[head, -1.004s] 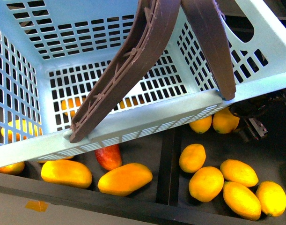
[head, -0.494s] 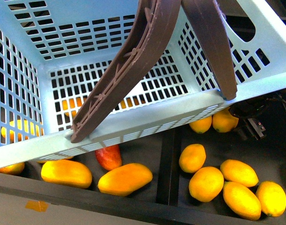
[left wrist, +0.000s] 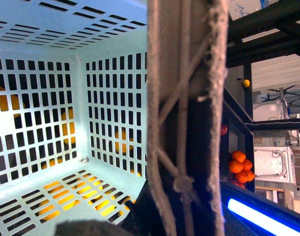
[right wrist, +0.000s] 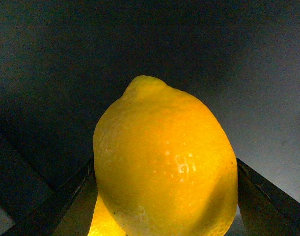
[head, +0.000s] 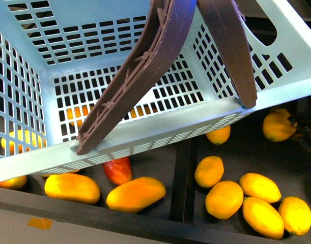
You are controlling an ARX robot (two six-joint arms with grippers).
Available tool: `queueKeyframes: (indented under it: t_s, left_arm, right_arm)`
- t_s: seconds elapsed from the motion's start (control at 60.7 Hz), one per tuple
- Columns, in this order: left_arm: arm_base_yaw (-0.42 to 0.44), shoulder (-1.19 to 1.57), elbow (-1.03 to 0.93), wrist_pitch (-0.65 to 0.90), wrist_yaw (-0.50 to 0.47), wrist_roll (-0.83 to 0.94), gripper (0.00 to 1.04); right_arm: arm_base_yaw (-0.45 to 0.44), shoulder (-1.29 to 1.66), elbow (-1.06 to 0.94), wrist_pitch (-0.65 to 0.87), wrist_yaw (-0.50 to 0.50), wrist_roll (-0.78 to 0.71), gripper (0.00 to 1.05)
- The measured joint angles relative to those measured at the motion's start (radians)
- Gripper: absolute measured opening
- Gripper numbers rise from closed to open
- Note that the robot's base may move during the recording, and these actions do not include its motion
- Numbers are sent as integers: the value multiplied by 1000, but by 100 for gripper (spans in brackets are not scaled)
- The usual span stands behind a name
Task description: Pick lemon and mango into basket
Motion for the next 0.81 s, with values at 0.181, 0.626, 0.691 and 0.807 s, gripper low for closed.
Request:
queueKeyframes:
  t_s: [0.181, 0.626, 0.691, 0.807]
  left_arm:
    - [0, 0, 0, 0, 0, 0, 5]
    - [0, 0, 0, 0, -1, 0, 5]
    - [0, 0, 0, 0, -1, 0, 5]
    - [0, 0, 0, 0, 0, 0, 5]
  right_arm:
    - [-40, -278, -158, 50, -56, -169, 71]
    - [83, -897, -276, -48, -148, -278, 71]
    - [138, -941, -276, -58, -130, -278, 71]
    - [267, -977, -277, -64, -82, -279, 71]
